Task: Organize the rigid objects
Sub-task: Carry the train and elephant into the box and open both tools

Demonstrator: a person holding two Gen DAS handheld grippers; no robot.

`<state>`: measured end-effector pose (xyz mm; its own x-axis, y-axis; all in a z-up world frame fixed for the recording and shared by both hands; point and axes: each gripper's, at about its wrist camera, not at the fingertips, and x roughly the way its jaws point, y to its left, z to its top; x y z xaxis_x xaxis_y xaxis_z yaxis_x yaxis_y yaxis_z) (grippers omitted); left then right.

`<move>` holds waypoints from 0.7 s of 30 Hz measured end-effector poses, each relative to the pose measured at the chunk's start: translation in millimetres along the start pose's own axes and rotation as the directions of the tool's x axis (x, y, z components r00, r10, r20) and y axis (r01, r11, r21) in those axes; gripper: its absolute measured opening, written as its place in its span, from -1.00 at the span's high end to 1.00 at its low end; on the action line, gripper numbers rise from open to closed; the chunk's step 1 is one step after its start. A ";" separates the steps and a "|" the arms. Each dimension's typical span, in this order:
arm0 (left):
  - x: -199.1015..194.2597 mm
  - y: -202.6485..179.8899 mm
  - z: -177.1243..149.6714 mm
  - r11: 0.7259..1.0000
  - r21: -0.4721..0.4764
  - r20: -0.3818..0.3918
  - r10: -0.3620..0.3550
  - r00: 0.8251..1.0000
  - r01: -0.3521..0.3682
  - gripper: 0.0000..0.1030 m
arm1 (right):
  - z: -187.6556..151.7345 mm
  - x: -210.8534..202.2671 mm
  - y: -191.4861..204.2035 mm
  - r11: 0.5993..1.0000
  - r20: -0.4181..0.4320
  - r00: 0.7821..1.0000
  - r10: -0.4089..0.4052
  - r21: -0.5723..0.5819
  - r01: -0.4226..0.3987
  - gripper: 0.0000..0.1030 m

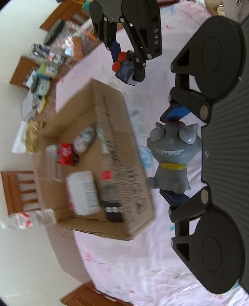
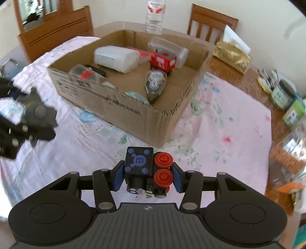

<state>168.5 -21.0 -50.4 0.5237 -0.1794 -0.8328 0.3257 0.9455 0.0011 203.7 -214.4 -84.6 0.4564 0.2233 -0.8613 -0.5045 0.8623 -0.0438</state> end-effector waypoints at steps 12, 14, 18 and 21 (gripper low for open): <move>3.1 3.2 77.3 0.998 0.069 0.156 -0.013 0.988 0.002 -0.42 | 40.3 -55.3 -14.5 0.999 0.116 0.993 0.014 -0.038 -0.010 -0.07; 14.7 5.8 85.6 0.998 0.063 0.160 -0.010 0.987 0.000 -0.42 | 46.8 -57.3 -15.8 0.999 0.131 0.991 0.009 -0.034 -0.005 -0.07; 32.0 12.5 93.2 0.999 0.029 0.187 0.012 0.982 -0.018 -0.59 | 57.7 -55.1 -19.2 1.000 0.143 0.990 0.001 -0.014 0.002 -0.07; 28.2 15.8 90.8 0.997 0.002 0.250 0.069 0.966 -0.072 -0.88 | 63.6 -51.7 -19.9 1.000 0.142 0.990 -0.003 -0.010 0.004 -0.07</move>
<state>259.9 -35.9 -23.6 0.7251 -0.1758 -0.6658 0.2884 0.9555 0.0618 236.8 -214.2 -7.1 0.5573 0.2830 -0.7806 -0.5095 0.8589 -0.0523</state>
